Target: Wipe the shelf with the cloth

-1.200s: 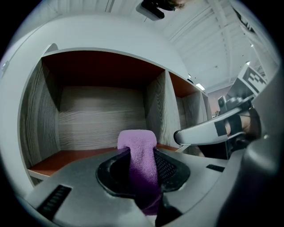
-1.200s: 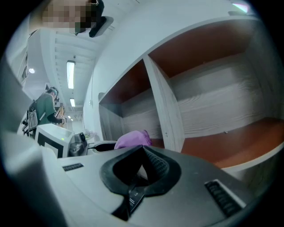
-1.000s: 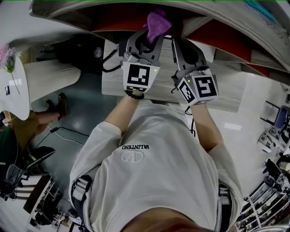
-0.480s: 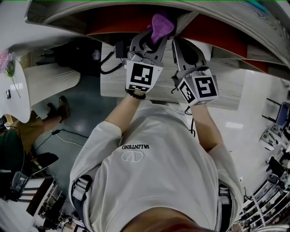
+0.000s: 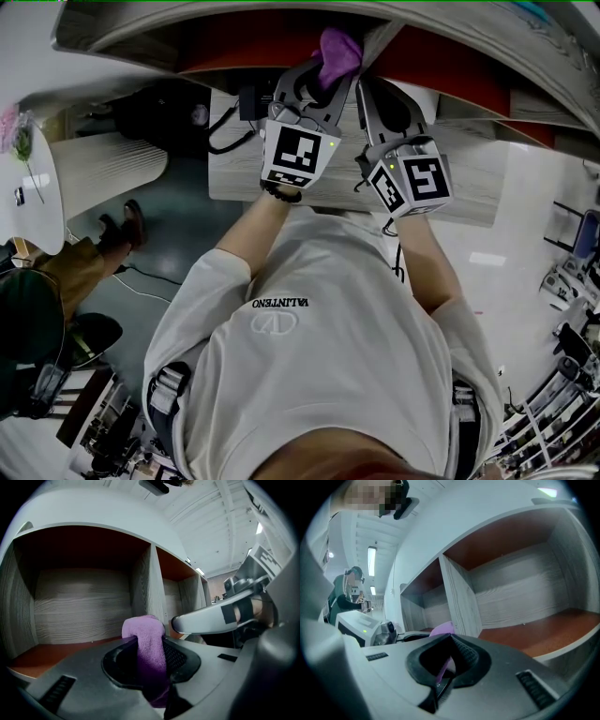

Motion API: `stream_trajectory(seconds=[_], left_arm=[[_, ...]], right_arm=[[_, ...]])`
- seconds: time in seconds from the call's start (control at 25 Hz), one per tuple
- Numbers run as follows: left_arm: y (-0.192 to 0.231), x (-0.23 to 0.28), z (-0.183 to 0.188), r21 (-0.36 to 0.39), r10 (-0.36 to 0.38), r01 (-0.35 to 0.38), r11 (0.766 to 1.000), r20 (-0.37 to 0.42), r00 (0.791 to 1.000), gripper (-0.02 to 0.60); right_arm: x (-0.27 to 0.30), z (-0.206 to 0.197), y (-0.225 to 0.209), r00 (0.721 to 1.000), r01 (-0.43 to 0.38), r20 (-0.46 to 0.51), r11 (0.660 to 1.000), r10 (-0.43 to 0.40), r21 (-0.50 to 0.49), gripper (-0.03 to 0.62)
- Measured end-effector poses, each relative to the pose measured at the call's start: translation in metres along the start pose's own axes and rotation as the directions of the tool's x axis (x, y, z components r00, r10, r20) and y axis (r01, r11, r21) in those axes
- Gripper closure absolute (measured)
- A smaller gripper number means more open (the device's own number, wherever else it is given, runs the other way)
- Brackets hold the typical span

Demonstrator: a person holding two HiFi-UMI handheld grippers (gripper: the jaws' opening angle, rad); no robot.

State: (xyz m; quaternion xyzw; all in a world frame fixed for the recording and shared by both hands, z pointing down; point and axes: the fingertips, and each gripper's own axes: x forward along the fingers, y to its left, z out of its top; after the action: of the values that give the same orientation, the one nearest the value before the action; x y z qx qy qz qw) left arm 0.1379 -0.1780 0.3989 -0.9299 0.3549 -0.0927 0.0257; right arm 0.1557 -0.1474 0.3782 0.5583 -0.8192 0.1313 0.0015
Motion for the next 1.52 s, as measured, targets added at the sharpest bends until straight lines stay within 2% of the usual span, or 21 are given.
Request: stream_trajectory(seconds=[0.32,1.52], left_arm=[[-0.002,0.001,0.005,0.022,-0.022,0.022,0.999,-0.005,1.0,0.492],[0.003,-0.01,0.071,0.104,-0.02,0.011,0.995,0.088,0.996,0.492]], right_arm=[[0.002,0.005,0.001,1.0,0.003,0.007,1.0,-0.003,0.001,0.595],[-0.009,0.053,0.015,0.996,-0.008,0.092,0.999,0.011,-0.031,0.595]])
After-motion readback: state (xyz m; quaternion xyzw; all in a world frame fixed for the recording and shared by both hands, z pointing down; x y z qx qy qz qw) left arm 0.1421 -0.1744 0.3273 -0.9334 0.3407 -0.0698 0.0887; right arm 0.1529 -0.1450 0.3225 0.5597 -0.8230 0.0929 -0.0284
